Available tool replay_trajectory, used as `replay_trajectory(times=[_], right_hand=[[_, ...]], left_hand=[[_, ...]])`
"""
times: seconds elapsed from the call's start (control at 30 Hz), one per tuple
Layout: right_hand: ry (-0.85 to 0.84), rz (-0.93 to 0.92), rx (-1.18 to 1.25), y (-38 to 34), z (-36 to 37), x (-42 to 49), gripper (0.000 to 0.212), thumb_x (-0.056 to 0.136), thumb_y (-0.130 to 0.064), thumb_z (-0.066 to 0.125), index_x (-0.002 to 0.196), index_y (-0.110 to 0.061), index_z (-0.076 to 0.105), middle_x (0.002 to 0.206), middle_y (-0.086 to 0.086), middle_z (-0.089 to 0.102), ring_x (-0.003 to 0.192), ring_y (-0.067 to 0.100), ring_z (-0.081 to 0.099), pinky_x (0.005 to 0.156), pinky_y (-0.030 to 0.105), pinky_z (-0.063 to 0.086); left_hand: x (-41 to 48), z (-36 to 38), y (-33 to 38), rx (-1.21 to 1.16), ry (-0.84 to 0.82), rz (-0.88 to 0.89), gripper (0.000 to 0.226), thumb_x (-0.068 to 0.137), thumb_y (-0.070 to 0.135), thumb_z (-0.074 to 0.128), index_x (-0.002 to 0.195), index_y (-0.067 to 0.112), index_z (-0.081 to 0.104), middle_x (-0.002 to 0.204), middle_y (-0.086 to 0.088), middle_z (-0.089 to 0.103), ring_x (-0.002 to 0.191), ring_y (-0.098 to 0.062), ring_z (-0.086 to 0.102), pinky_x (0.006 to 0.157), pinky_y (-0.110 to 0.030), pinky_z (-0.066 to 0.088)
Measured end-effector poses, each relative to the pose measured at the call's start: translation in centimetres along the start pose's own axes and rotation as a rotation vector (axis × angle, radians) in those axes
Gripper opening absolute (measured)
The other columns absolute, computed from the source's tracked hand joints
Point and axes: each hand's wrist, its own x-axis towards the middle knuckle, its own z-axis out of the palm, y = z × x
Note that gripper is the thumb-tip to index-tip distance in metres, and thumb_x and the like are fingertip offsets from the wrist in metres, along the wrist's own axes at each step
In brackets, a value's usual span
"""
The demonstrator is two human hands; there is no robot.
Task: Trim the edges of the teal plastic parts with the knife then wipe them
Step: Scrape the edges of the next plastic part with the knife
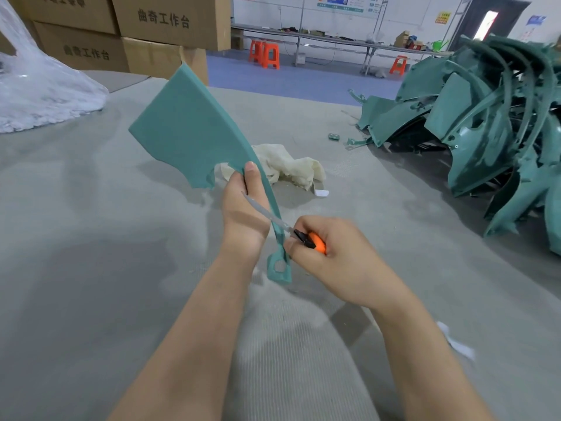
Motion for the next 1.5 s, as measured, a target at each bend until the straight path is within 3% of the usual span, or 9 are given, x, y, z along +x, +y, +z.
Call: replay_trajectory(times=[0.1, 0.17, 0.33, 0.43, 0.53, 0.67, 0.8, 1.03, 1.5], right_hand=[[0.033, -0.014, 0.006, 0.2, -0.5, 0.0, 0.024, 0.089, -0.023, 0.059, 0.067, -0.015, 0.052, 0.051, -0.010, 0.040, 0.050, 0.007, 0.037, 0.049, 0.020, 0.028], [0.122, -0.003, 0.022, 0.6, -0.8, 0.2, 0.024, 0.089, -0.025, 0.059, 0.071, -0.009, 0.055, 0.050, -0.009, 0.038, 0.048, 0.008, 0.036, 0.049, 0.020, 0.028], [0.334, 0.107, -0.218, 2.0, -0.8, 0.8, 0.043, 0.091, -0.031, 0.060, 0.058, -0.024, 0.033, 0.047, -0.005, 0.033, 0.050, 0.013, 0.033, 0.050, 0.029, 0.026], [0.316, 0.094, -0.170, 3.0, -1.7, 0.7, 0.017, 0.091, -0.024, 0.059, 0.076, -0.023, 0.051, 0.061, -0.007, 0.053, 0.061, 0.014, 0.046, 0.057, 0.030, 0.034], [0.233, 0.050, -0.096, 3.1, -1.6, 0.4, 0.013, 0.086, -0.023, 0.063, 0.087, -0.032, 0.054, 0.074, -0.015, 0.059, 0.066, 0.001, 0.051, 0.060, 0.012, 0.037], [0.203, -0.023, -0.098, 2.6, -0.9, 0.2, 0.038, 0.081, -0.044, 0.064, 0.060, -0.019, 0.044, 0.050, -0.008, 0.039, 0.051, 0.009, 0.037, 0.049, 0.020, 0.027], [0.130, -0.110, -0.127, 1.9, 0.3, 0.2, 0.045, 0.081, -0.034, 0.068, 0.053, -0.025, 0.035, 0.049, -0.005, 0.036, 0.050, 0.012, 0.035, 0.048, 0.018, 0.026], [0.057, -0.134, -0.232, 1.3, 1.1, 0.3, 0.040, 0.078, -0.026, 0.066, 0.055, -0.029, 0.034, 0.047, -0.005, 0.035, 0.050, 0.013, 0.037, 0.052, 0.029, 0.031], [0.076, -0.104, -0.352, 1.5, 1.4, 0.7, 0.041, 0.080, -0.031, 0.063, 0.056, -0.027, 0.030, 0.049, -0.004, 0.035, 0.059, 0.022, 0.038, 0.055, 0.032, 0.030]], left_hand=[[-0.1, -0.1, -0.1, -0.061, -0.065, -0.030, 0.036, 0.104, 0.032, 0.034, 0.072, 0.017, 0.041, 0.068, -0.002, 0.043, 0.073, -0.021, 0.043, 0.072, -0.032, 0.038], [-0.3, -0.3, -0.1, -0.001, -0.080, -0.045, 0.036, 0.102, 0.037, 0.035, 0.073, 0.021, 0.045, 0.069, 0.001, 0.049, 0.070, -0.019, 0.048, 0.072, -0.033, 0.041], [-0.2, -0.2, 0.2, 0.041, -0.054, -0.073, 0.036, 0.102, 0.038, 0.034, 0.074, 0.022, 0.049, 0.074, 0.001, 0.056, 0.079, -0.021, 0.057, 0.075, -0.035, 0.045], [-0.1, -0.4, 0.3, 0.040, -0.046, -0.111, 0.035, 0.102, 0.038, 0.034, 0.078, 0.020, 0.051, 0.081, -0.004, 0.058, 0.089, -0.025, 0.061, 0.084, -0.038, 0.048], [0.0, -0.8, 0.4, 0.031, -0.033, -0.125, 0.036, 0.102, 0.038, 0.033, 0.077, 0.020, 0.052, 0.076, -0.001, 0.058, 0.078, -0.021, 0.058, 0.075, -0.033, 0.046], [0.2, -1.0, 0.5, -0.077, -0.011, -0.197, 0.036, 0.103, 0.034, 0.035, 0.075, 0.017, 0.050, 0.060, 0.003, 0.052, 0.051, -0.010, 0.049, 0.055, -0.022, 0.042], [0.6, -1.2, 0.8, -0.257, 0.027, -0.313, 0.033, 0.103, 0.029, 0.034, 0.073, 0.017, 0.040, 0.049, 0.005, 0.046, 0.035, -0.006, 0.038, 0.037, -0.013, 0.029], [0.6, -1.4, 1.1, -0.352, 0.010, -0.326, 0.035, 0.103, 0.029, 0.033, 0.070, 0.016, 0.034, 0.035, 0.012, 0.039, 0.028, -0.004, 0.033, 0.033, -0.012, 0.025], [0.4, -1.3, 1.2, -0.331, 0.018, -0.335, 0.035, 0.102, 0.029, 0.034, 0.070, 0.016, 0.038, 0.042, 0.007, 0.042, 0.028, -0.005, 0.034, 0.034, -0.010, 0.026]])
